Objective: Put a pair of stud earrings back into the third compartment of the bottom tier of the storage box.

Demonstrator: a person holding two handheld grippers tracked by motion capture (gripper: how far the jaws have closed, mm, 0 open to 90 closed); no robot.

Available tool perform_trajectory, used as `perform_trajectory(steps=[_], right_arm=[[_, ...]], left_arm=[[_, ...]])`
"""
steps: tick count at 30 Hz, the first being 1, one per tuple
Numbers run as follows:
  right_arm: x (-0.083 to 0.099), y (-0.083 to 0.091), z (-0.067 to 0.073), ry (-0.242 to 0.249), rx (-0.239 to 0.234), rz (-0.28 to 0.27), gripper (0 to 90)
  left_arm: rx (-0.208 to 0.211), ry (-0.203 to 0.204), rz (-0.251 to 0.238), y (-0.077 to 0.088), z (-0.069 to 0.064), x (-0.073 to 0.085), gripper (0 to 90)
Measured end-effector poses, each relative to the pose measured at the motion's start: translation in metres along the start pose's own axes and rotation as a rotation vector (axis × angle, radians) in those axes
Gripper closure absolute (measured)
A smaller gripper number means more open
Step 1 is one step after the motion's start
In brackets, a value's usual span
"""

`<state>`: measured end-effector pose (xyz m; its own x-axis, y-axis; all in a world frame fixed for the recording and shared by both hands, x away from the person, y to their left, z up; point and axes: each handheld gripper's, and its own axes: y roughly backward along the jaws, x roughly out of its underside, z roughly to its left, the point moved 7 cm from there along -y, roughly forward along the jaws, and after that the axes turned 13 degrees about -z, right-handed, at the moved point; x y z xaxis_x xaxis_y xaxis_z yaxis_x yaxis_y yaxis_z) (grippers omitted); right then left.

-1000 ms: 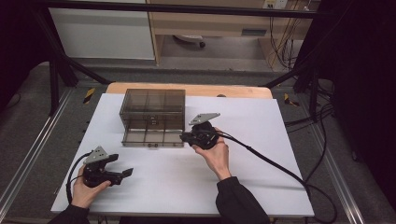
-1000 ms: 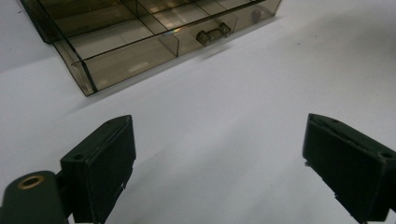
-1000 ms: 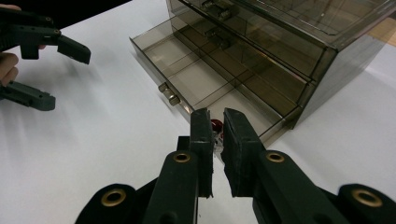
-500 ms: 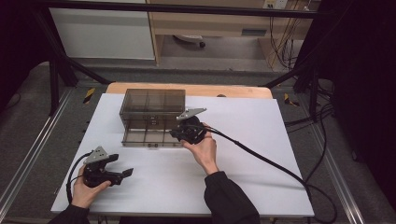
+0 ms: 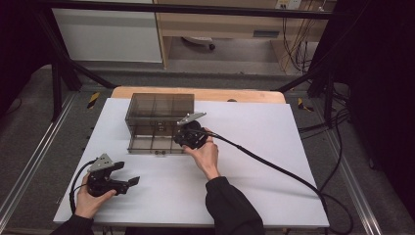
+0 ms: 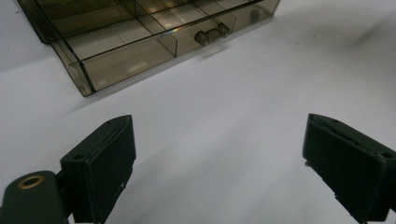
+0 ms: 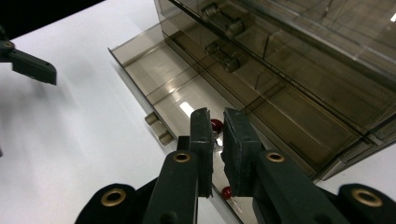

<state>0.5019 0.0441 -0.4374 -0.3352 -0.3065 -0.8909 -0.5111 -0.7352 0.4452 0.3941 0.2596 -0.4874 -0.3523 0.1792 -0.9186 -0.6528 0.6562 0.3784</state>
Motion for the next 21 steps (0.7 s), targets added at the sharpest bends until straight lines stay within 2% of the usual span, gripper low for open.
perform_trajectory(steps=[6, 21], right_arm=[[0.004, -0.007, -0.005, -0.003, 0.010, 0.003, 82.6], [0.023, -0.023, -0.013, -0.008, 0.033, 0.050, 82.5]], left_arm=[[0.001, -0.001, -0.001, 0.000, 0.000, 0.000, 9.3], [0.000, 0.002, -0.003, 0.000, 0.000, 0.000, 9.3]])
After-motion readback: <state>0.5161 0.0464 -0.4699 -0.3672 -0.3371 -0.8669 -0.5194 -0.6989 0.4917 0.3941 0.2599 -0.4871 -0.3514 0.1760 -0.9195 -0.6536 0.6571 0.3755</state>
